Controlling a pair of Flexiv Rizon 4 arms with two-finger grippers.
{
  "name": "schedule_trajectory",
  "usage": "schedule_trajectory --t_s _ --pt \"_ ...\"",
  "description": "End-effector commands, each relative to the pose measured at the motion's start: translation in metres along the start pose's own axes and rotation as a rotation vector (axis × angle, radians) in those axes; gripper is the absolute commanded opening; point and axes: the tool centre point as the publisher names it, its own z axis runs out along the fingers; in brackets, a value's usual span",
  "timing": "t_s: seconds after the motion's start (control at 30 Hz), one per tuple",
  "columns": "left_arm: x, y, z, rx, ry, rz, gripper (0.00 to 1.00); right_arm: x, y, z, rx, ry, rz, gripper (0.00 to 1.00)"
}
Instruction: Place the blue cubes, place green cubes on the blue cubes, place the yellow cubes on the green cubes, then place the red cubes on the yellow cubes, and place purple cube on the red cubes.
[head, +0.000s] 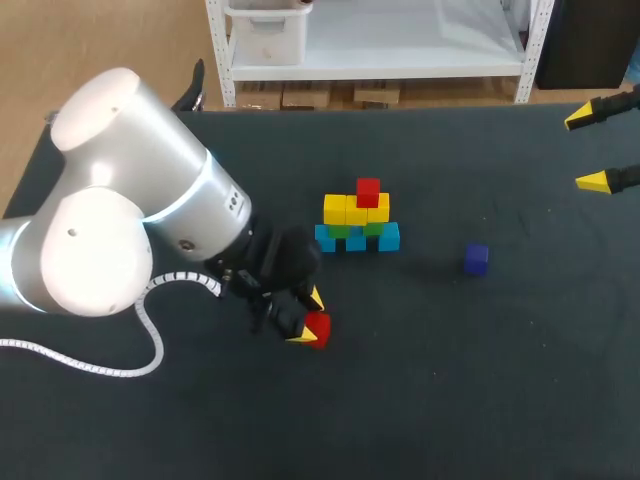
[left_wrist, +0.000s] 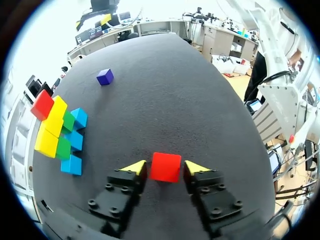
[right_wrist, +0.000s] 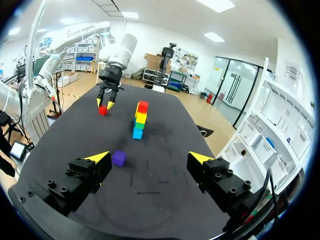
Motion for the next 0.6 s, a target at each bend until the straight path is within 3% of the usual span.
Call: schedule_trajectory --t_s 0.03,0.23,0.5,0.6 --pt "-0.001 0.004 0.003 0.004 0.007 -0.002 0.00 0.000 0.000 0.000 0.001 -0.002 -0.001 1.00" --pt "-0.008 0.006 -0.016 -0.050 0.014 -0.007 0.00 0.000 0.000 0.000 0.001 -0.002 -0.001 1.00" --pt "-0.019 0.027 -0.077 -0.147 -0.001 -0.068 0.00 0.000 0.000 0.000 0.001 -0.002 -0.001 1.00" --pt "-0.023 0.038 -0.098 -0.137 0.008 -0.089 0.00 0.000 0.000 0.000 0.001 -0.002 -0.001 1.00"
